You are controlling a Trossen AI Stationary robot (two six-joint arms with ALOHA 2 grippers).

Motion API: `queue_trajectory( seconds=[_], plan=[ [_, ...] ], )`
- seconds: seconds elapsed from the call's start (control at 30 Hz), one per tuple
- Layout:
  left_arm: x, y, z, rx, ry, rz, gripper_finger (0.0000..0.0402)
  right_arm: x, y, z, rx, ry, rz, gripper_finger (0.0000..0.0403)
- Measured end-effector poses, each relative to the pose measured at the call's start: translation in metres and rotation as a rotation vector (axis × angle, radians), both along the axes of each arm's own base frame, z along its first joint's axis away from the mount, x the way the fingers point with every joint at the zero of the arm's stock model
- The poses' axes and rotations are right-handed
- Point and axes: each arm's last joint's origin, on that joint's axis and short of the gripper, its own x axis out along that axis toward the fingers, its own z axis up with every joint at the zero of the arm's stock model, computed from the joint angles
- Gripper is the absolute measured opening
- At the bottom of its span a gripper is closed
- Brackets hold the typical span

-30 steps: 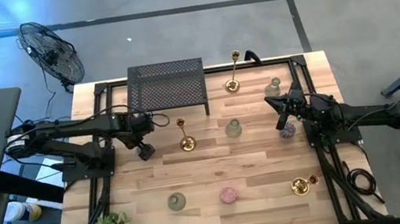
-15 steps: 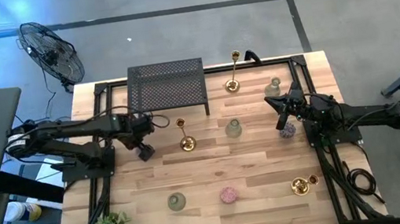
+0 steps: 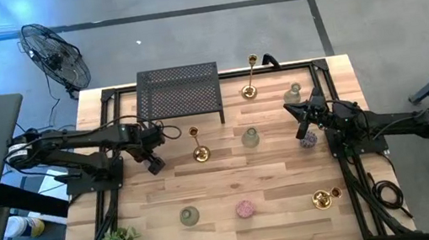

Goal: Pick & Place candle stick holders
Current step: Put the red scented candle on the shelf

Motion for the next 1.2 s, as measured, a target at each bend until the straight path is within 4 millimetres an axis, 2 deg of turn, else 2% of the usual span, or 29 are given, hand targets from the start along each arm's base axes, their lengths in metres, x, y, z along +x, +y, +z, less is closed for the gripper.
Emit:
queue_trajectory(
  seconds=[0.37,0.77,0.93,1.1,1.2],
  plan=[
    [0.001,0.001,-0.001,0.049,0.006,-0.012,0.0369,0.000,0.000,0.000,0.000,0.000,0.000,0.0000],
    [0.014,0.002,-0.024,0.008,0.080,-0.039,0.0322,0.000,0.000,0.000,0.000,0.002,0.000,0.0000],
    [0.014,0.002,-0.024,0.008,0.082,-0.038,0.0293,0.000,0.000,0.000,0.000,0.002,0.000,0.0000],
    [0.013,0.001,-0.023,-0.018,0.094,-0.043,0.0298,0.000,0.000,0.000,0.000,0.002,0.000,0.0000],
    [0.014,0.001,-0.013,-0.042,0.127,-0.063,0.0301,0.000,0.000,0.000,0.000,0.002,0.000,0.0000]
  ],
)
